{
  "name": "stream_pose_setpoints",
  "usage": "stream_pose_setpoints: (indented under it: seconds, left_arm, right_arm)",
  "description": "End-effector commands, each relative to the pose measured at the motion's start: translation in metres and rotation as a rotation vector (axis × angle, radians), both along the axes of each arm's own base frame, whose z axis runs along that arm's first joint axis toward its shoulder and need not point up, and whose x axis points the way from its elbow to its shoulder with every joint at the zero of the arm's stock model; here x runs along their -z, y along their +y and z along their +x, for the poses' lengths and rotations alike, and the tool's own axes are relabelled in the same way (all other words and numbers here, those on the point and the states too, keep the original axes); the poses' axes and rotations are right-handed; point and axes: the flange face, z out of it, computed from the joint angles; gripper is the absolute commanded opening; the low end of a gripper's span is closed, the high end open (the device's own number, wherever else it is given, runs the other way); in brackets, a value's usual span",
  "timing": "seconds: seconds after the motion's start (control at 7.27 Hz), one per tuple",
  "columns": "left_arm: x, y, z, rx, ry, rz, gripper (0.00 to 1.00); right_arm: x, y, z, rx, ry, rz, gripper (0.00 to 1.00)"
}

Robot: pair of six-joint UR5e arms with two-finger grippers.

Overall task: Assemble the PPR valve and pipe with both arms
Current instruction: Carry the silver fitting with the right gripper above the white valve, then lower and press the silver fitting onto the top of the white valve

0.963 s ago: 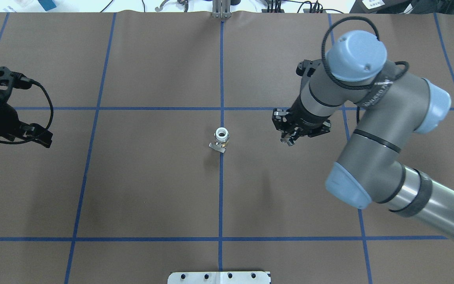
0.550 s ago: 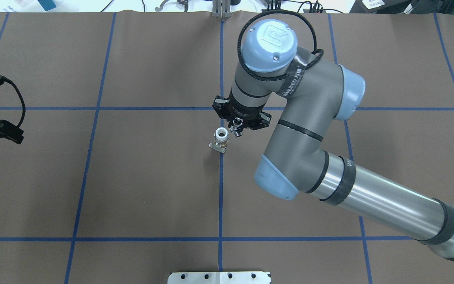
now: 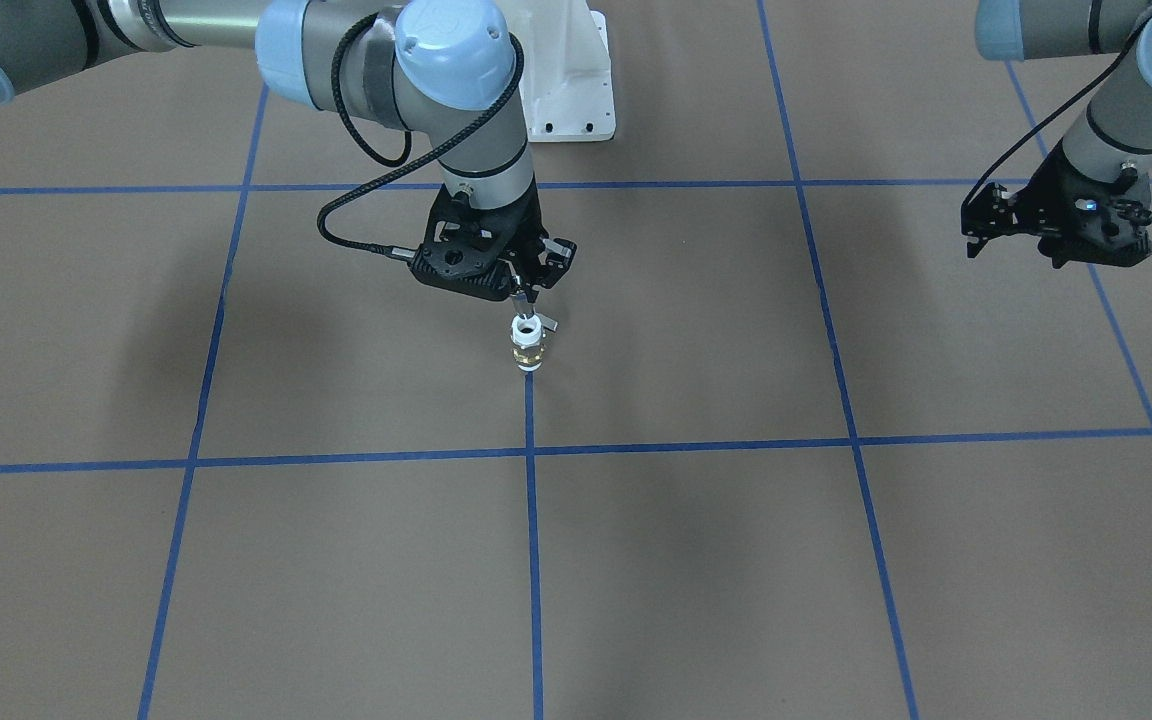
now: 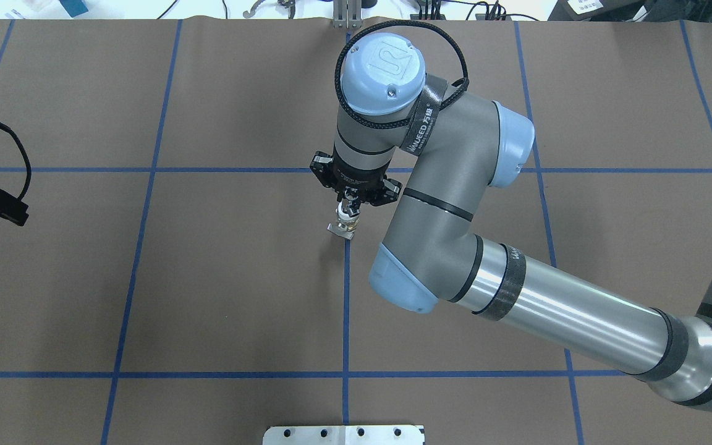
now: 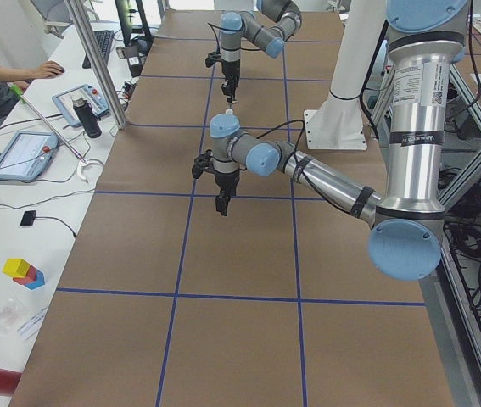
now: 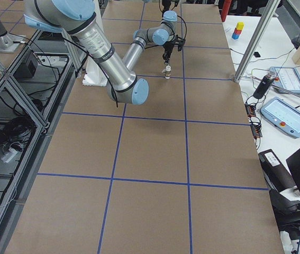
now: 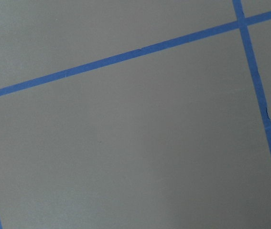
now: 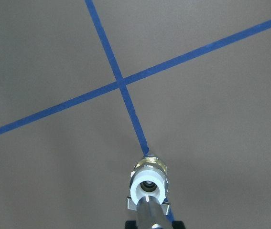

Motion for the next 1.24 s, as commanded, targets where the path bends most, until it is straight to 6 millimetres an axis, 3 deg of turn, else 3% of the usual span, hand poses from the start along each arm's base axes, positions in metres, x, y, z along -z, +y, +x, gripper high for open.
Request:
stream_pose_setpoints:
  seconds: [0.0, 1.1]
  left_arm:
    - [0.0003, 0.0003, -0.0002, -0.002, 0.0, 0.002, 1.0]
    - [-0.0004, -0.0004, 0.0002, 0.0, 0.0, 0.0, 1.0]
  right_arm:
    - [-0.0021, 0.0022, -0.0036, -0.005, 0.003, -0.012, 0.0]
    - [-0.0094, -0.0047, -0.013, -0.007, 0.012, -0.01, 0.0]
